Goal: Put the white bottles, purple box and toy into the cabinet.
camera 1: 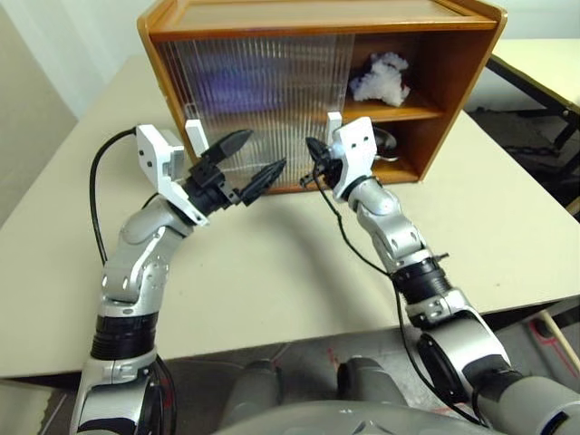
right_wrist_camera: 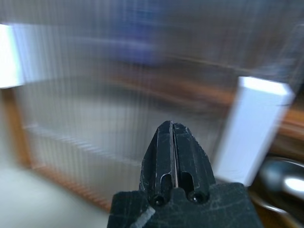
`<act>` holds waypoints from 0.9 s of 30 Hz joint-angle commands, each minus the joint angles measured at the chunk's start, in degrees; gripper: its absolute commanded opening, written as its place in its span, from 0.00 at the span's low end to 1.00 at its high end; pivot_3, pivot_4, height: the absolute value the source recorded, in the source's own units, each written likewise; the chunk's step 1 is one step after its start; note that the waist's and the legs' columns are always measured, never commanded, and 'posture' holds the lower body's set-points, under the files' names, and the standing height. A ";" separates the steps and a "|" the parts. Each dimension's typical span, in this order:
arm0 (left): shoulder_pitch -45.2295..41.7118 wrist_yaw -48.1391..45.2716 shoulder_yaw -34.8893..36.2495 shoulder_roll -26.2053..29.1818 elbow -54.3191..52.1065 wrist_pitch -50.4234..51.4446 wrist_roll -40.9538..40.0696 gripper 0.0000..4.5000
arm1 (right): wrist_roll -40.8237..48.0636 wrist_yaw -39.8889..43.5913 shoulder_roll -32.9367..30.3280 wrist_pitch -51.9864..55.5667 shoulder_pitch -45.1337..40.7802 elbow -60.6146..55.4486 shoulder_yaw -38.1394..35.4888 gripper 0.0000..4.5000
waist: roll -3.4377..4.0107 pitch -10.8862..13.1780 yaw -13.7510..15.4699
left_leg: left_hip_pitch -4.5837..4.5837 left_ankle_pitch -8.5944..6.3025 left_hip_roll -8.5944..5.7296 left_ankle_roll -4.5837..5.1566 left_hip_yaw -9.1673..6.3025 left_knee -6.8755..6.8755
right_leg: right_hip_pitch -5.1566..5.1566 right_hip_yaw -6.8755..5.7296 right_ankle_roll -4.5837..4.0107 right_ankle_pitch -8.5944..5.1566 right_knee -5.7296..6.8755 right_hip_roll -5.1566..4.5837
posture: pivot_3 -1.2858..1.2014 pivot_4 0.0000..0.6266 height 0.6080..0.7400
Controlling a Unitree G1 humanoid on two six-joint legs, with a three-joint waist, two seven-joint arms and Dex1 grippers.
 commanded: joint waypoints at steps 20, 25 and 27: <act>-0.53 0.06 -1.04 -0.92 0.81 -0.35 0.62 1.00 | -6.80 -20.57 -3.38 0.63 2.25 -1.31 -9.28 0.01 | 0.00 0.00 -0.33 | 0.02 0.11 0.00 0.19 0.01 -0.03 | 0.01 0.04 -0.05 -0.08 -0.02 0.05 | 0.55 0.00 1.00; -0.93 -0.10 -1.16 -0.96 1.22 -0.46 0.65 1.00 | -7.32 -24.80 -5.54 -0.96 -0.24 4.33 -12.00 0.01 | 0.00 0.00 -0.34 | 0.01 0.13 0.00 0.22 0.02 -0.03 | 0.02 0.05 -0.03 -0.11 -0.05 0.05 | 0.55 0.00 1.00; -1.01 -0.13 -1.20 -0.94 1.30 -0.49 0.67 1.00 | -7.43 -26.51 -6.37 -1.86 -1.44 6.91 -12.62 0.01 | 0.00 0.00 -0.34 | 0.00 0.14 -0.02 0.23 0.02 -0.03 | 0.03 0.05 -0.02 -0.12 -0.05 0.03 | 0.55 0.00 1.00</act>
